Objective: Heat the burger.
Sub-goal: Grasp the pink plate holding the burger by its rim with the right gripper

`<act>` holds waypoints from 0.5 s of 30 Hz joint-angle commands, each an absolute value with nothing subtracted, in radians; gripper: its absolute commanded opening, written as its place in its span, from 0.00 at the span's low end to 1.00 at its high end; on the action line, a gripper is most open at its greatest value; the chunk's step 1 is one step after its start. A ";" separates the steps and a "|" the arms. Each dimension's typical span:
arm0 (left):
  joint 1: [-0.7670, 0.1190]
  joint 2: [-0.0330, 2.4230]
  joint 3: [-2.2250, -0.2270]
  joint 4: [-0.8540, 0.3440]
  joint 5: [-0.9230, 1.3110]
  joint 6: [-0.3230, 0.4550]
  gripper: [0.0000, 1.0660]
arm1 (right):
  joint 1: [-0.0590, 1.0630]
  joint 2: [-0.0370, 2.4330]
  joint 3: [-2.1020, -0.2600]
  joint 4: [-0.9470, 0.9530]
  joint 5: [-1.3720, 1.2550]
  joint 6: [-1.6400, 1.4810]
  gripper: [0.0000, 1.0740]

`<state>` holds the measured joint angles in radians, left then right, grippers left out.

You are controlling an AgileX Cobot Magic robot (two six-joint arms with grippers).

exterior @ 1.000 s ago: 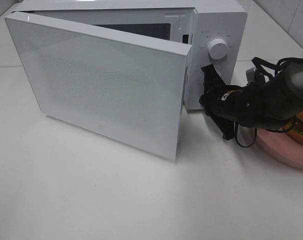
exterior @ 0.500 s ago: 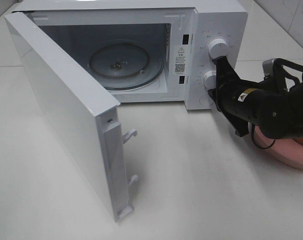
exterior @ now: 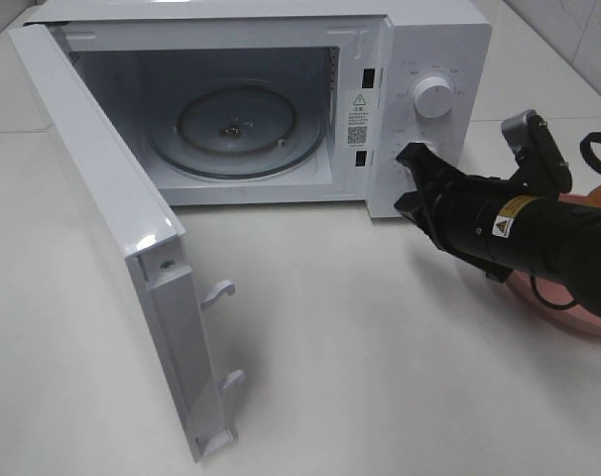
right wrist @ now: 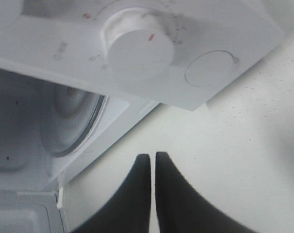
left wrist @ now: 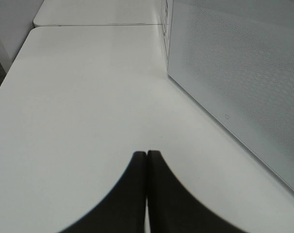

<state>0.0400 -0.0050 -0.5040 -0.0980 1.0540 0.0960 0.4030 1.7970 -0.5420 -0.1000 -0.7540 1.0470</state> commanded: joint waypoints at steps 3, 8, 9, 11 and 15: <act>0.040 -0.025 -0.502 -0.096 1.040 0.096 0.00 | 0.404 1.752 -0.541 -0.264 -0.750 0.870 0.03; 0.040 -0.025 -0.502 -0.096 1.040 0.096 0.00 | 0.404 1.711 -0.541 -0.359 -0.716 0.689 0.03; 0.040 -0.025 -0.502 -0.096 1.040 0.096 0.00 | 0.404 1.711 -0.541 -0.359 -0.716 0.689 0.03; 0.040 -0.025 -0.502 -0.096 1.040 0.096 0.00 | 0.404 1.687 -0.541 -0.378 -0.693 0.615 0.03; 0.040 -0.025 -0.502 -0.096 1.040 0.096 0.00 | 0.404 1.628 -0.541 -0.387 -0.600 0.448 0.03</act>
<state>0.0400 -0.0050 -0.5040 -0.0980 1.0540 0.0960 0.4030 1.6420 -0.5380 -0.3740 -0.6150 0.4880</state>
